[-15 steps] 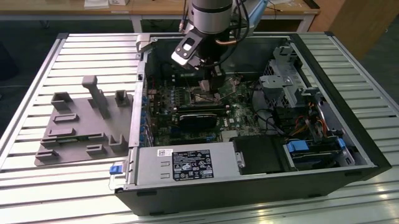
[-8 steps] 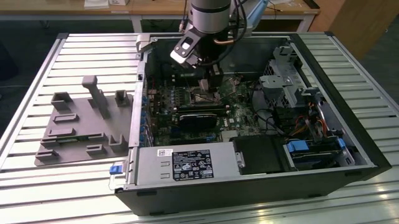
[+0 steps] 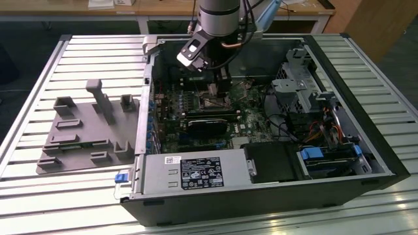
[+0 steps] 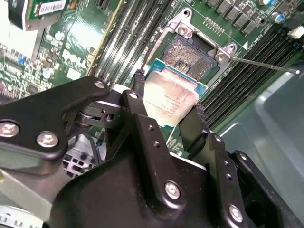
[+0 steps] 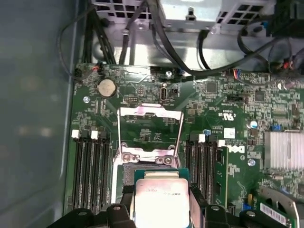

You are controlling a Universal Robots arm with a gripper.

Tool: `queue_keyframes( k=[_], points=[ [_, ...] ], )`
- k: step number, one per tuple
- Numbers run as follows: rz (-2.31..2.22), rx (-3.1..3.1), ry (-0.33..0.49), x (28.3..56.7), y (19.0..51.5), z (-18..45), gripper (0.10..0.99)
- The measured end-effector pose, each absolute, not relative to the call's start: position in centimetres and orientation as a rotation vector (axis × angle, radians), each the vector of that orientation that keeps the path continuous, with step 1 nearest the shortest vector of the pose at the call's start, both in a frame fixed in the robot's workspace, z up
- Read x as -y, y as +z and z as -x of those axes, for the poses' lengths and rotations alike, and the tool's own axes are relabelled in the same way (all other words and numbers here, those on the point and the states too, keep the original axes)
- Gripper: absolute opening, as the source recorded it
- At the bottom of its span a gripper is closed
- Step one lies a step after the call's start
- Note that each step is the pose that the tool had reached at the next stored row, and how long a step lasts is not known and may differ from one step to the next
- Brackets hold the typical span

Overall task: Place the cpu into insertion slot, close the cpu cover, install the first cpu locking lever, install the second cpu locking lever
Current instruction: 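Place the cpu into insertion slot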

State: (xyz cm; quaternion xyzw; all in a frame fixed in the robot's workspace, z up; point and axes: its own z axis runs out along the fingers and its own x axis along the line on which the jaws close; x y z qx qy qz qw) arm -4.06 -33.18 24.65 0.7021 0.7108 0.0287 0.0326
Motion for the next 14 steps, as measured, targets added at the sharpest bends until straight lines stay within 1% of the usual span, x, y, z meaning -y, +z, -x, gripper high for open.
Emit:
queue_keyframes(
  k=[14],
  points=[
    [-2.155, -2.194, 0.089, 33.1, 23.3, 4.2, 0.541]
  ],
)
